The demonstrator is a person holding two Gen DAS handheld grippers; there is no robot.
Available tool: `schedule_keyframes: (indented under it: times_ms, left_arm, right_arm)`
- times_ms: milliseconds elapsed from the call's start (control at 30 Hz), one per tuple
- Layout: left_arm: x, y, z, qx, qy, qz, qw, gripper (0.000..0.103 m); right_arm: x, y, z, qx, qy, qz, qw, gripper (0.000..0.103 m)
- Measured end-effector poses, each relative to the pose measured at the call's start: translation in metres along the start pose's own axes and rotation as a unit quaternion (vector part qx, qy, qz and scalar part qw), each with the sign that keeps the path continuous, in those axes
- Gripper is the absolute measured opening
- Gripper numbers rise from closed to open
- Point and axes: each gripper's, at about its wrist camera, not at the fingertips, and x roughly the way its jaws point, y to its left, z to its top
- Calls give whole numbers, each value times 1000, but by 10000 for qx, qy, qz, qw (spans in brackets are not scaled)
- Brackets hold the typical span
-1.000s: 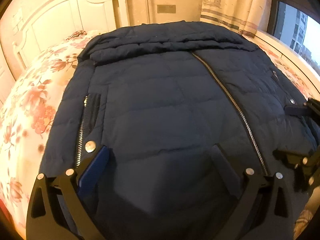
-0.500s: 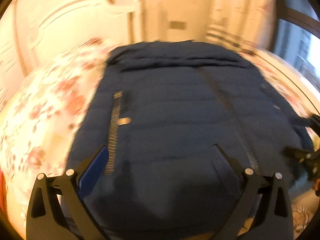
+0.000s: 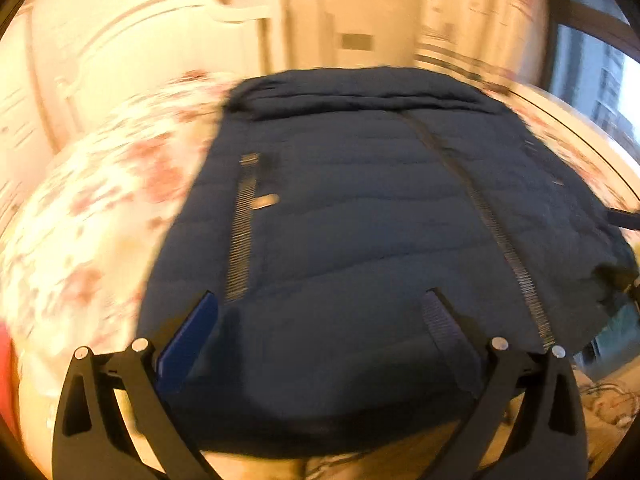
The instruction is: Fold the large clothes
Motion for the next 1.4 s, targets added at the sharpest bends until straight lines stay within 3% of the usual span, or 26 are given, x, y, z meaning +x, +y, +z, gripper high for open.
schedule_keyframes:
  times_ms: [67, 133, 300, 400, 533, 567, 633, 733, 867, 967, 1067, 1167, 1233, 1300, 1333, 1367, 1400]
  left_arm:
    - [11, 19, -13, -145, 182, 134, 9996, 101]
    - [9, 23, -20, -99, 32, 58, 9999, 101]
    - [2, 21, -15, -11, 127, 219, 9997, 101]
    - [-10, 41, -18, -246, -78, 395, 9989, 101]
    - [-9, 78, -26, -985, 83, -110, 9950, 101]
    - [-4, 87, -29, -1231, 185, -294, 9918, 101]
    - [-1, 90, -31, -1402, 187, -489, 9887, 100]
    - [-3, 75, -31, -1092, 145, -459, 9929, 100]
    - [3, 44, -30, -472, 123, 145, 9987, 101]
    - [8, 55, -31, -629, 126, -54, 9979, 101]
    - [11, 58, -29, -581, 105, -18, 9983, 101]
    - [14, 58, -25, -628, 140, 57, 9979, 101]
    - [14, 57, -24, -632, 164, 84, 9978, 101]
    - [13, 57, -25, -585, 147, 28, 9982, 97]
    - [11, 56, -26, -533, 122, -30, 9985, 90]
    - [8, 55, -26, -500, 97, -93, 9987, 78]
    - [6, 53, -26, -479, 71, -157, 9987, 70]
  right_arm:
    - [8, -25, -17, 400, 180, 102, 9990, 97]
    - [7, -35, -28, 681, 63, 309, 9972, 97]
    - [-10, -37, -27, 534, 66, 80, 9985, 97]
    - [-27, -62, -39, 863, -52, -108, 9962, 97]
    - [-33, -102, -67, 1737, -71, 388, 9840, 94]
    - [-31, -106, -74, 1850, -39, 455, 9817, 85]
    - [-34, -101, -79, 1815, -133, 491, 9821, 79]
    - [-32, -87, -77, 1593, -95, 558, 9856, 75]
    - [-21, -59, -63, 1135, -15, 103, 9935, 76]
    - [-17, -58, -61, 1132, -89, 57, 9935, 77]
    - [-13, -60, -60, 1089, -167, -41, 9939, 78]
    - [-8, -61, -61, 1169, -184, -231, 9927, 94]
    - [-8, -61, -63, 1101, -237, -221, 9934, 95]
    - [-9, -62, -64, 1042, -187, -199, 9942, 94]
    - [-10, -61, -64, 1000, -184, -114, 9948, 92]
    - [-14, -58, -64, 943, -239, 85, 9952, 74]
    - [-16, -56, -63, 927, -217, 82, 9954, 67]
